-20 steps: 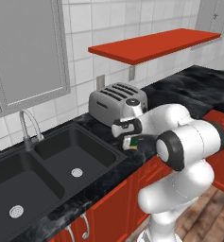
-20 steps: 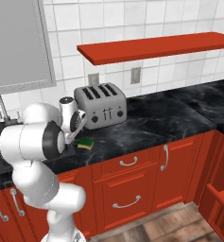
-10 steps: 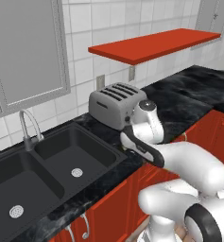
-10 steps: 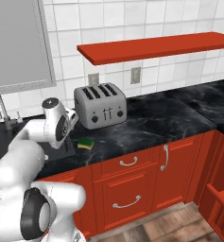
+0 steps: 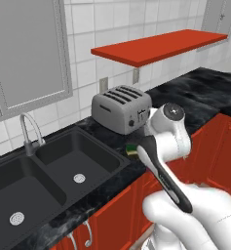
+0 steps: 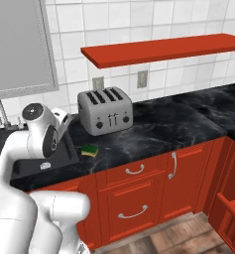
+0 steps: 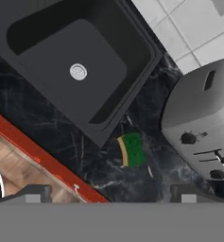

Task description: Restock the sink supplies by placing the sponge and soap dispenser on the counter and next to the sink. Make sure the soap dispenser is upright.

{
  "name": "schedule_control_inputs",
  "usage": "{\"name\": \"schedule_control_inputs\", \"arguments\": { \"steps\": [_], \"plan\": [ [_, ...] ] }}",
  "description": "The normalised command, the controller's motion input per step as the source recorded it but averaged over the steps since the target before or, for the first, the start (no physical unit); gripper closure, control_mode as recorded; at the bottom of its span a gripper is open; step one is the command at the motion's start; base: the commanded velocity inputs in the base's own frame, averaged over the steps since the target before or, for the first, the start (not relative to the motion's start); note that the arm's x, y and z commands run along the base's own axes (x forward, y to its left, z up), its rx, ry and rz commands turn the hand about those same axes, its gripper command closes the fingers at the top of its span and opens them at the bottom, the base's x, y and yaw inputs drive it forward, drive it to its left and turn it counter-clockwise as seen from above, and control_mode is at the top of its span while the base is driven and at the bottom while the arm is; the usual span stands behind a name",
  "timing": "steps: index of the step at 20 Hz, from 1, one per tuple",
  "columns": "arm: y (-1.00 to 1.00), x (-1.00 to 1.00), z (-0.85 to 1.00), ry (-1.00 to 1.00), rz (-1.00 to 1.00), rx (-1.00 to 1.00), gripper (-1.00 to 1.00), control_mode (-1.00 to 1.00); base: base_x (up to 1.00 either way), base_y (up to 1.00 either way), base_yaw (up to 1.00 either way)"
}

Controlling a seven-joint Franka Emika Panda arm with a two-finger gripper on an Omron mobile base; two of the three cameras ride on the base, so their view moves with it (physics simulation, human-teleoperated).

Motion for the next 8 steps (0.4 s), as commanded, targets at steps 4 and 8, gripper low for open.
{"name": "schedule_control_inputs", "arguments": {
  "steps": [4, 8],
  "plan": [
    [-0.01, -0.68, 0.97, -0.04, 0.00, 0.00, -1.00, -1.00, 0.00, 0.00, 0.00],
    [-0.03, -0.66, 0.63, -0.08, 0.00, 0.00, -1.00, -1.00, 0.00, 0.00, 0.00]
  ]
}}
